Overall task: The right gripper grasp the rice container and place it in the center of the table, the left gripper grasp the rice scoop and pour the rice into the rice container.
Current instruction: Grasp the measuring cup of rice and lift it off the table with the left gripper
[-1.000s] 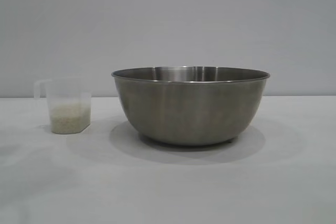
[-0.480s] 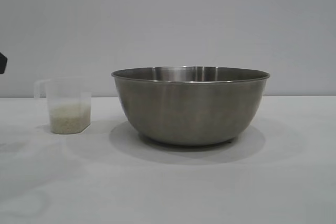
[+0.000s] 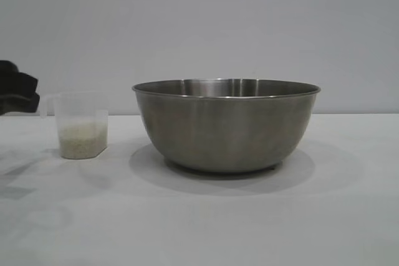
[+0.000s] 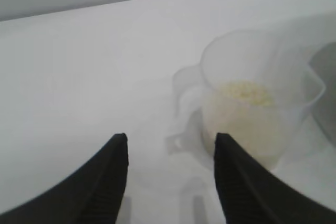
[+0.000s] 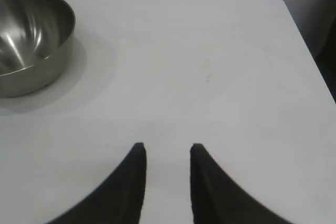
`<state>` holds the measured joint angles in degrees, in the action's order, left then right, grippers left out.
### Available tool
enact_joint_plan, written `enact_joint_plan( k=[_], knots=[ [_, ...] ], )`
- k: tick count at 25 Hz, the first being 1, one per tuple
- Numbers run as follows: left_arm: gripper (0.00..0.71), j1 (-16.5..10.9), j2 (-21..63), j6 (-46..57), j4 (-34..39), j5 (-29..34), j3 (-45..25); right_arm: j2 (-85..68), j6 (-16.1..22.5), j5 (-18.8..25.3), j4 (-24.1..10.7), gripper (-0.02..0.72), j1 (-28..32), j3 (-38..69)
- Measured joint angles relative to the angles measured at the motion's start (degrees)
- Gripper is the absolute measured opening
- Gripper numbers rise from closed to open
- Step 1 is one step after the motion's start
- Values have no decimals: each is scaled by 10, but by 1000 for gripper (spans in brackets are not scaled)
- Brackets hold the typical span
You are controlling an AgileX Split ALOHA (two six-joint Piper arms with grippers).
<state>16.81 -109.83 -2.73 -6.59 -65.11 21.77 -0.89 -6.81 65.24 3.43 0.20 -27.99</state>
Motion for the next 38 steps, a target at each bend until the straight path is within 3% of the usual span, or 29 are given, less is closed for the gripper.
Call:
enact_joint_plan(
  k=[38],
  knots=[
    [309,0,-90,-33,-16,0,86,0,0,0,0,206,0,0]
  ],
)
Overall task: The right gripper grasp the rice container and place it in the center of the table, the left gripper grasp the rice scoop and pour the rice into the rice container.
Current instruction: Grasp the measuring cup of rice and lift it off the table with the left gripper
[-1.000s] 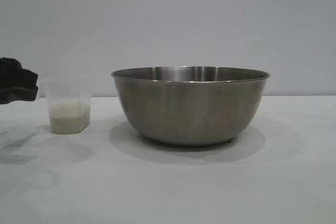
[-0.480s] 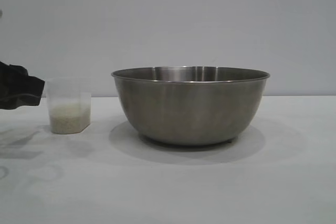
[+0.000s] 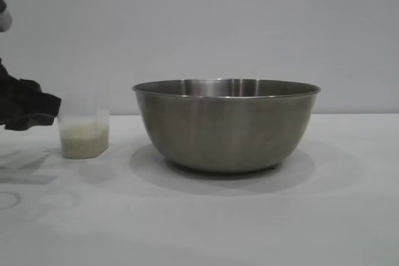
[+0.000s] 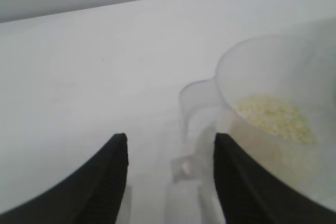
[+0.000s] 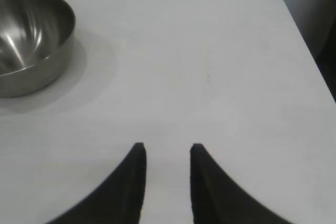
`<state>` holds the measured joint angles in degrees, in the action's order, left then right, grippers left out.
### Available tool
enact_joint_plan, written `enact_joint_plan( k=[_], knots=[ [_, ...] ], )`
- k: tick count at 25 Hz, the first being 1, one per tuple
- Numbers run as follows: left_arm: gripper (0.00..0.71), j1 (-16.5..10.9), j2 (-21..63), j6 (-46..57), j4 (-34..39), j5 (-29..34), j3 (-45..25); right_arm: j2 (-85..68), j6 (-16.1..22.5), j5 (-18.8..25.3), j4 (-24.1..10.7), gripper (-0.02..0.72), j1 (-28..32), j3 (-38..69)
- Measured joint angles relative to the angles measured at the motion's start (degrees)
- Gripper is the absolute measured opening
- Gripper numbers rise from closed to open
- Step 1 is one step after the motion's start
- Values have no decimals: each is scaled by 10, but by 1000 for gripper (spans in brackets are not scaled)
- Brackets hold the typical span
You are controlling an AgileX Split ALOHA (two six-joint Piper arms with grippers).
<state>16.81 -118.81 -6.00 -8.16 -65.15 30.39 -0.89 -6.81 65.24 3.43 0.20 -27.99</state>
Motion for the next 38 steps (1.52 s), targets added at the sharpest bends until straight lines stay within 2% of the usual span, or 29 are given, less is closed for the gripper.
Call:
enact_joint_plan(
  k=[9,14,15,18,20,27,32,35,38],
  knots=[
    [309,0,-21,-20,-12,0,33,0,0,0,0,206,0,0],
    [76,0,-41,-32,-12,0,61,0,0,0,0,206,0,0],
    [52,0,-45,-38,-11,0,65,0,0,0,0,206,0,0],
    [64,0,-53,-50,3,0,82,0,0,0,0,206,0,0],
    [136,0,-56,-53,6,0,88,0,0,0,0,206,0,0],
    [126,0,-62,-60,34,0,101,0,0,0,0,206,0,0],
    [126,-6,-62,-61,94,0,113,0,0,0,0,206,0,0],
    [0,-7,-62,-61,103,0,116,0,0,0,0,206,0,0],
    [0,-11,-62,-61,107,0,116,0,0,0,0,206,0,0]
  ],
)
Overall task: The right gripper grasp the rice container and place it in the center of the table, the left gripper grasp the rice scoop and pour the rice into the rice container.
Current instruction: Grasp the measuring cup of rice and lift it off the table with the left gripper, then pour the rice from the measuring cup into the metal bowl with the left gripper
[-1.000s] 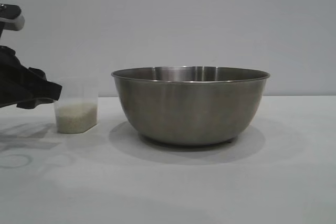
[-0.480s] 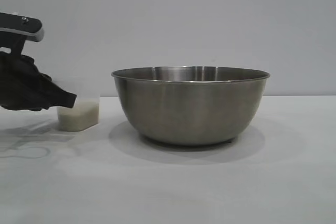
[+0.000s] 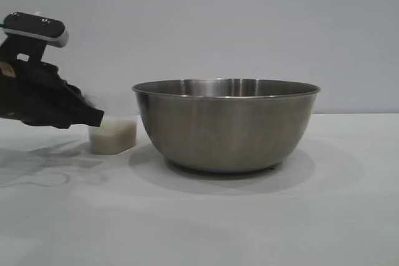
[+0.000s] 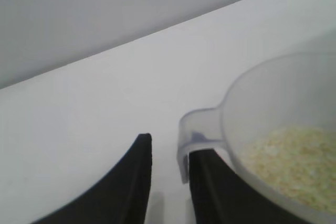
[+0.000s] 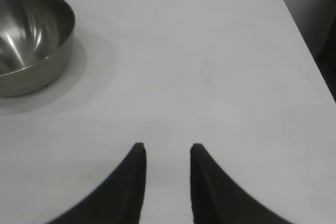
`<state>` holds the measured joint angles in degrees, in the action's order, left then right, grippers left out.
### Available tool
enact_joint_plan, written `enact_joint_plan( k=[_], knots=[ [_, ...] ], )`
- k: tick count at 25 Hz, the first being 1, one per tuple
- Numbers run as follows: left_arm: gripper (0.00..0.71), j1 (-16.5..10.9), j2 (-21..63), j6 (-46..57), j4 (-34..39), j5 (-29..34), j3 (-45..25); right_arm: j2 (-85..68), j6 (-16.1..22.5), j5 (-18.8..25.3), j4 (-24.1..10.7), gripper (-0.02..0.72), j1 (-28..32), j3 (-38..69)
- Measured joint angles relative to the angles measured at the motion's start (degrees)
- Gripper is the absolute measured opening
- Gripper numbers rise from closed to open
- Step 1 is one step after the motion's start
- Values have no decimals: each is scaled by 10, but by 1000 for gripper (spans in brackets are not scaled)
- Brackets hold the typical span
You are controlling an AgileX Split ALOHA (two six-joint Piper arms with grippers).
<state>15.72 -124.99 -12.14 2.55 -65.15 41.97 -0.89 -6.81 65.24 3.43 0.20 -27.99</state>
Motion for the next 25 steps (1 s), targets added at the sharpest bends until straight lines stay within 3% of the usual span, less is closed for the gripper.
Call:
enact_joint_plan(
  k=[5,12,20,25],
  knots=[
    [0,-1,5,0,0,0,0,0,0,0,0,206,0,0],
    [0,-1,73,-24,20,5,0,0,0,0,0,206,0,0],
    [0,-1,166,-60,146,5,10,0,0,0,0,206,0,0],
    [0,-1,174,-87,240,3,51,0,0,0,0,206,0,0]
  ],
)
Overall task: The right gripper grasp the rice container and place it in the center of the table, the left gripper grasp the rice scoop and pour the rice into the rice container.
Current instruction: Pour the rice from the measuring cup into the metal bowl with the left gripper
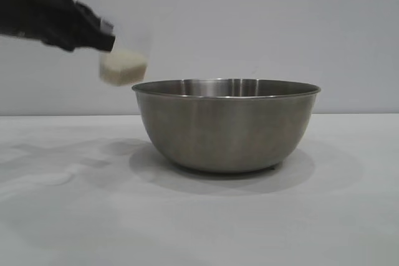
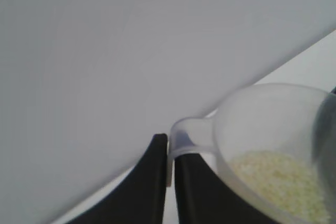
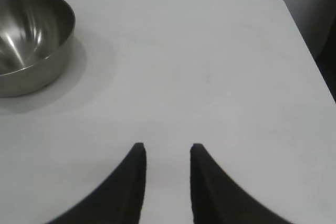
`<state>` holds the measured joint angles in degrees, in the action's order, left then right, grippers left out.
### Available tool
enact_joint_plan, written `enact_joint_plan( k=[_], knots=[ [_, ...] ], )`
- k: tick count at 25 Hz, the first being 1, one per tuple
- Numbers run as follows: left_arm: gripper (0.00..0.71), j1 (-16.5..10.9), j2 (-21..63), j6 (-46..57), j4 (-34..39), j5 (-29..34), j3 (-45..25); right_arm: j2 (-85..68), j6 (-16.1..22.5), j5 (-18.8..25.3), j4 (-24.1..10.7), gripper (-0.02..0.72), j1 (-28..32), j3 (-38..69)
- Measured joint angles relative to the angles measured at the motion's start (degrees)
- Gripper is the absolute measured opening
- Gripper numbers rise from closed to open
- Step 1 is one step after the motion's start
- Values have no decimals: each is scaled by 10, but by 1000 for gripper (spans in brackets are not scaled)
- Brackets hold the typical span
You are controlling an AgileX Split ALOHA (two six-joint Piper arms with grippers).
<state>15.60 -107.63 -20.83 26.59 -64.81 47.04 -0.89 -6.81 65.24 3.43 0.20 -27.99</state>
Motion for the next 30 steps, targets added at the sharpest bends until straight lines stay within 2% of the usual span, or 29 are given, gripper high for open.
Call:
enact_joint_plan(
  k=[11,13,18,24,30],
  knots=[
    [0,0,0,-76,179,6,87,0,0,0,0,206,0,0],
    [0,7,0,-87,201,21,102,0,0,0,0,206,0,0],
    [0,34,-15,-193,219,63,127,0,0,0,0,206,0,0],
    [0,39,-35,-249,252,82,133,0,0,0,0,206,0,0],
    [0,53,-56,-373,255,89,134,0,0,0,0,206,0,0]
  ],
)
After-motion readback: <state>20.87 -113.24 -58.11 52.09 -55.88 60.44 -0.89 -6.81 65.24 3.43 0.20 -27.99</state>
